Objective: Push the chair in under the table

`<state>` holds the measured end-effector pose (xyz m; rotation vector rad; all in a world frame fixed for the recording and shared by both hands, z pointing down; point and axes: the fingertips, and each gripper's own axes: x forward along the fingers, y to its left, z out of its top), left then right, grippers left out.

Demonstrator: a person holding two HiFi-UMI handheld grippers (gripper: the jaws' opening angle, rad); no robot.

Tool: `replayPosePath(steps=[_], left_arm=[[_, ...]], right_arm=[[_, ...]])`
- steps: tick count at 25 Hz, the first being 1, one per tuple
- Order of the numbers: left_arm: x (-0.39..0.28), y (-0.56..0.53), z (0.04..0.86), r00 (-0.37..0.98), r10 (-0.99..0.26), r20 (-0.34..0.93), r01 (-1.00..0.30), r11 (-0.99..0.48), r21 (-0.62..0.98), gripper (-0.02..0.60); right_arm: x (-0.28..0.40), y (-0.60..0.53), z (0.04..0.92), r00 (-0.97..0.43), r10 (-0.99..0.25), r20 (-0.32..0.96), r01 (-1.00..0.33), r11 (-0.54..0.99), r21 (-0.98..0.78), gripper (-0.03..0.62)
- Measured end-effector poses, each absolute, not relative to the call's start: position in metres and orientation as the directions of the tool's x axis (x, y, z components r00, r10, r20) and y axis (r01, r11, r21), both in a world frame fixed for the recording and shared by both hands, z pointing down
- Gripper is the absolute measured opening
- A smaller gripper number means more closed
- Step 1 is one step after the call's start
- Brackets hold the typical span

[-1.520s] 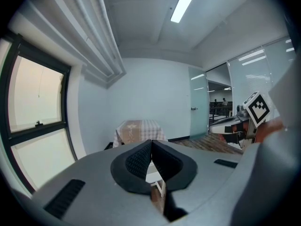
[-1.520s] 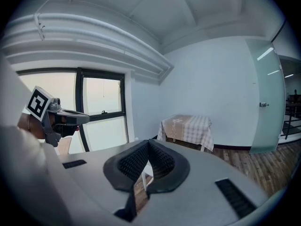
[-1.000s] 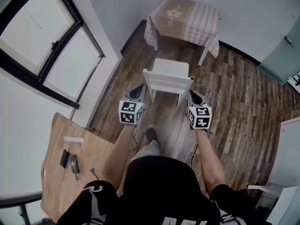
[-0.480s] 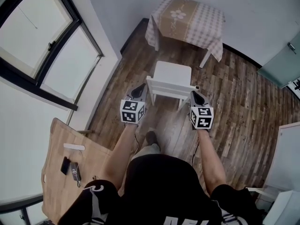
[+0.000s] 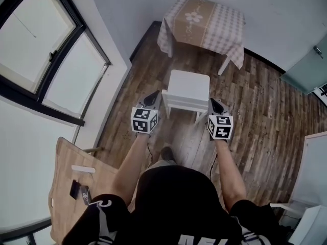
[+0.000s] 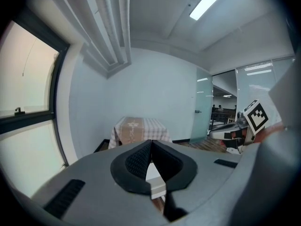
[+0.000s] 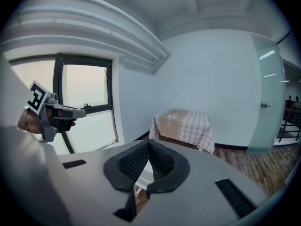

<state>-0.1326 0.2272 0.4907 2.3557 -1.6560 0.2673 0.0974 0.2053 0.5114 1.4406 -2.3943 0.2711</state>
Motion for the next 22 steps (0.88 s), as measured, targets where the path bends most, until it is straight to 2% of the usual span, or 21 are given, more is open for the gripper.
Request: replayPosePath(steps=[22], left_arm=[[-0.109,0.21,0.522,0.453,-0.816,0.359,-0.884,-0.462,0.067,0.028]], right_arm=[[0.102,0.208,0.537,-0.365,-0.835,0.412,-0.914,0.405,0.01,0.014]])
